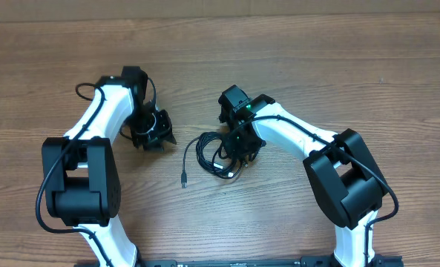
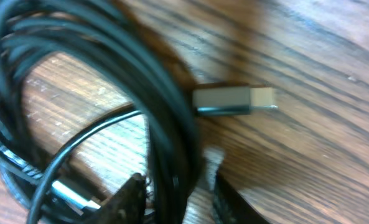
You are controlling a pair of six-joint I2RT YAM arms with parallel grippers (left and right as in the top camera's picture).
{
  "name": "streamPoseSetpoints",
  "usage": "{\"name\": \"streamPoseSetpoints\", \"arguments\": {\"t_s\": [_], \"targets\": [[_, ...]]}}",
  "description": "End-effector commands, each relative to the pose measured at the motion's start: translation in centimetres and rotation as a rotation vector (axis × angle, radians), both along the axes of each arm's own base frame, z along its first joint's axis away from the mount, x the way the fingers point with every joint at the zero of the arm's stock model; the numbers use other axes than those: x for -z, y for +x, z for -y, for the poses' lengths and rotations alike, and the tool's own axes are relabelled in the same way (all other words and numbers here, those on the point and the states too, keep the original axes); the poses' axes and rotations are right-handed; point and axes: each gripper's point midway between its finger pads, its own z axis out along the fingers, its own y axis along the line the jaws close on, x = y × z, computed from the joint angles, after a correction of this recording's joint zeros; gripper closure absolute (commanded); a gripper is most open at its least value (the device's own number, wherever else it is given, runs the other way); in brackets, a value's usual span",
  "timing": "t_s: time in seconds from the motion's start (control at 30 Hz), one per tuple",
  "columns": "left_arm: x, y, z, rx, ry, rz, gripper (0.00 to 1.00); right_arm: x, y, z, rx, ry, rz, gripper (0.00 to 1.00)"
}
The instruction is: Untangle cables
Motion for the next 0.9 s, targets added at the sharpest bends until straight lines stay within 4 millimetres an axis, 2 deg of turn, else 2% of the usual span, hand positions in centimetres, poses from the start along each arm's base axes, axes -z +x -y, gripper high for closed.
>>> {"name": "streamPoseSetpoints", "arguments": {"t_s": [0.0, 0.1, 0.13, 0.17, 0.2, 0.23, 0.37, 0.47, 0.53, 0.6, 0.87], "targets": [[-1.5, 0.7, 1.0, 0.065, -0.014, 0.023, 0.61, -1.1, 0.2, -1.8, -0.012, 0.095, -0.024, 0.64], [-1.6, -0.1, 2.8, 0.108, -0.037, 0.007, 0.61, -2.1, 0.3, -2.4, -0.010, 0.124, -0.033, 0.59], [-1.5, -0.4, 3.5, 0.129, -0.036, 0.008, 0.61, -2.2, 0.3, -2.4, -0.007, 0.125, -0.039, 0.50], [-1.3, -0.5, 4.0, 0.144, -0.036, 0.012, 0.60, -2.2, 0.2, -2.3, -0.003, 0.124, -0.045, 0.28], [-1.1, -0.5, 4.5, 0.159, -0.034, 0.018, 0.60, -2.2, 0.2, -2.2, -0.002, 0.121, -0.048, 0.10], [-0.9, -0.5, 5.0, 0.172, -0.035, 0.028, 0.60, -2.2, 0.2, -2.1, -0.001, 0.116, -0.046, 0.01], [-0.6, 0.5, 5.6, 0.126, -0.016, 0.058, 0.61, -2.8, 1.3, -1.5, 0.052, 0.134, -0.045, 0.00], [-0.6, 1.0, 5.7, 0.096, -0.016, 0.070, 0.61, -5.0, 2.5, -1.6, 0.089, 0.233, -0.057, 0.00], [-0.6, 1.2, 5.6, 0.095, -0.013, 0.076, 0.60, -6.5, 3.8, -0.9, 0.122, 0.281, -0.045, 0.00], [-0.5, 1.2, 5.5, 0.096, -0.006, 0.077, 0.60, -7.5, 5.5, 0.8, 0.173, 0.298, -0.023, 0.00], [-0.1, 0.7, 5.1, 0.104, 0.027, 0.065, 0.57, -7.2, 9.4, 7.6, 0.343, 0.264, 0.025, 0.00]]}}
